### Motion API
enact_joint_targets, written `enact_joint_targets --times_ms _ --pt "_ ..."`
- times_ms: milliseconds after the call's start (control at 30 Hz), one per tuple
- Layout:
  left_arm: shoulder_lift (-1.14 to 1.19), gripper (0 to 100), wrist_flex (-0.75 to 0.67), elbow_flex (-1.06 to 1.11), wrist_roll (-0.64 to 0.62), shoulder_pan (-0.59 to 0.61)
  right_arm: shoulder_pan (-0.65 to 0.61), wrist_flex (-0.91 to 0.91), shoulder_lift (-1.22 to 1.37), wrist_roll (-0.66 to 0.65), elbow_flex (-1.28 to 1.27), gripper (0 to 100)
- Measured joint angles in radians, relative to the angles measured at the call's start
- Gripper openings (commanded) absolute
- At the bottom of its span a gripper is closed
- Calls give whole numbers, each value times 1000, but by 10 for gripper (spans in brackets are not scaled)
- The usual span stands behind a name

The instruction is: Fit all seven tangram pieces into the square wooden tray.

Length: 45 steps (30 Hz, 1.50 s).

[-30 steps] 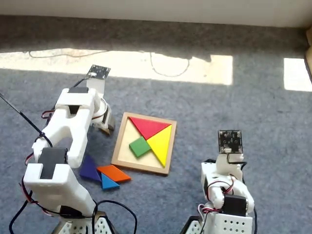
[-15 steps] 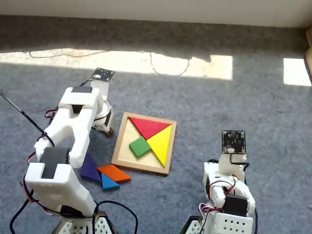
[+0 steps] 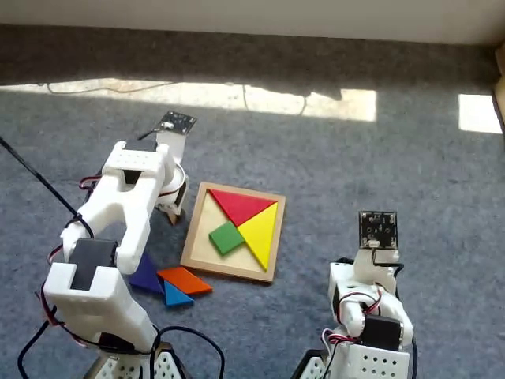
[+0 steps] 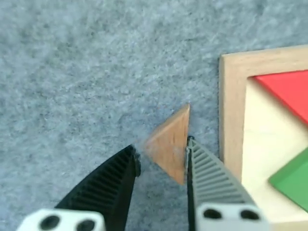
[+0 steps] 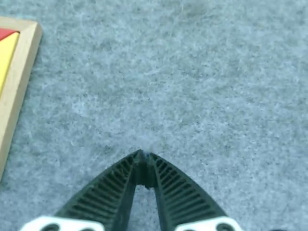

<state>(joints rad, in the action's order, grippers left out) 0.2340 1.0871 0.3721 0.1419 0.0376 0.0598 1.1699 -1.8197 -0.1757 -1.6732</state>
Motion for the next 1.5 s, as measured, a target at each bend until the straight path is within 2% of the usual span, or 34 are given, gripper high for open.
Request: enact_joint_targets --times_ms 233,400,767,933,1200,1367,1500 --pt "-38 143 9 5 29 0 0 0 0 0 0 9" --pt "-195 144 60 64 110 -12 0 0 0 0 0 9" --pt "-601 145 89 334 313 -227 0 0 0 0 -2 9" --pt "-623 145 81 397 374 -359 0 0 0 0 -2 9" --pt "-623 147 -80 479 387 -512 0 0 0 0 -2 9" --pt "-623 242 -97 479 387 -562 0 0 0 0 -2 9" --pt "-623 274 -97 479 387 -557 0 0 0 0 -2 9"
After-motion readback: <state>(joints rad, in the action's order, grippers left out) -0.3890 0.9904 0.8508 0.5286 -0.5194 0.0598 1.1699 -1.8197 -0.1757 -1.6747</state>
